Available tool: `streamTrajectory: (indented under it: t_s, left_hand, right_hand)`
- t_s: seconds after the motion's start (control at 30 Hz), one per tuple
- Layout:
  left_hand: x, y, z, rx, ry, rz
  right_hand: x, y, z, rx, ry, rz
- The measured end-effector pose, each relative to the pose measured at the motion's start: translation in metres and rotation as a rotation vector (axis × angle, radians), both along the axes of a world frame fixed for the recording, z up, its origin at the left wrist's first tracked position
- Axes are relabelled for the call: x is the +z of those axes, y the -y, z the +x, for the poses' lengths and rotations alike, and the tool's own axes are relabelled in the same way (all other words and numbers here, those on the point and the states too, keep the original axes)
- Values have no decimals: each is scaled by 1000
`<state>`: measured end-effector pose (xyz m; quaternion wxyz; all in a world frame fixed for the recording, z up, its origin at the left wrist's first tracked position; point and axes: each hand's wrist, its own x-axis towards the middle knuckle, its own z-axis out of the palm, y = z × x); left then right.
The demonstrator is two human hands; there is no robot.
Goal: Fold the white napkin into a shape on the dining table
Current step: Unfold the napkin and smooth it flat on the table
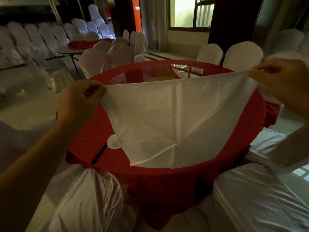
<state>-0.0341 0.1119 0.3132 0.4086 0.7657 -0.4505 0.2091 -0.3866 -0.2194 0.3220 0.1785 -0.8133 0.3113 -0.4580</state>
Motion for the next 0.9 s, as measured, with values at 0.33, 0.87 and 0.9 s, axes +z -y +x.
streamTrajectory:
  t_s: [0.33, 0.87, 0.9]
  left_hand:
    - [-54, 49, 42, 14, -99, 103]
    - [-225, 254, 190, 145, -322, 499]
    - [-242, 274, 204, 183, -358, 528]
  right_hand:
    - [-44, 32, 43, 0, -142, 153]
    - [-217, 259, 232, 64, -558, 388]
    - [-233, 279, 252, 60, -587, 412]
